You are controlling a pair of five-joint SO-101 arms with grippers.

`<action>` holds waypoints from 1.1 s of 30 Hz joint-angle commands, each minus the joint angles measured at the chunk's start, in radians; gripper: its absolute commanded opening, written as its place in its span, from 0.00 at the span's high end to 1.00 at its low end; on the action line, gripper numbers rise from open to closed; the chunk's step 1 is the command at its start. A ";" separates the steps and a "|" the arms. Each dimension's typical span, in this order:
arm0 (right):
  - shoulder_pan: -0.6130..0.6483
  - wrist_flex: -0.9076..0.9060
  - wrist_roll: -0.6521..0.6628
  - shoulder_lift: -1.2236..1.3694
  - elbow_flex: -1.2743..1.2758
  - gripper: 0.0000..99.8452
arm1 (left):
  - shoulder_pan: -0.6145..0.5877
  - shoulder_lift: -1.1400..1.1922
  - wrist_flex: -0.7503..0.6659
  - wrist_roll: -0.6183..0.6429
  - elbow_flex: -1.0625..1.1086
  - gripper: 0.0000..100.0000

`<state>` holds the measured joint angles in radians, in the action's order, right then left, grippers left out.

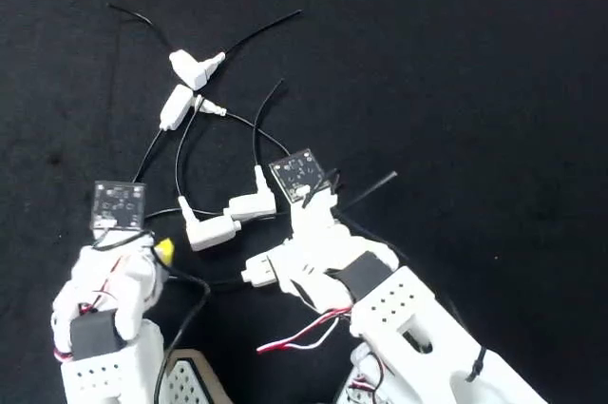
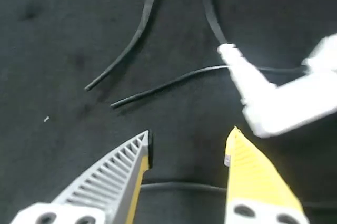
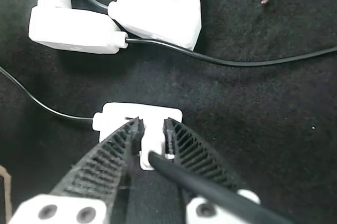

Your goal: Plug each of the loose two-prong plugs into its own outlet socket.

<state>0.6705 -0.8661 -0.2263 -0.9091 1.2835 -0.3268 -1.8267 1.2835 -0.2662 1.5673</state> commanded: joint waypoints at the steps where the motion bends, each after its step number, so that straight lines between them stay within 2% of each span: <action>1: -0.003 0.017 0.008 0.010 0.005 0.99 | -0.084 0.002 -0.072 -0.009 0.015 0.77; 11: -0.063 0.034 0.014 0.010 0.013 0.99 | -0.110 0.002 -0.083 -0.009 0.015 0.77; 23: -0.055 0.127 0.034 0.010 0.113 0.99 | -0.111 0.002 -0.087 -0.009 0.015 0.77; 29: 0.072 0.126 0.034 0.012 0.145 0.99 | -0.108 0.002 -0.087 -0.009 0.015 0.77; 33: 0.075 0.120 0.077 0.012 0.162 0.99 | -0.108 0.002 -0.087 -0.011 0.016 0.77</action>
<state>0.7027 -0.7388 -0.1972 -0.9091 1.3786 -0.4266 -1.8251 1.2252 -0.2677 1.5934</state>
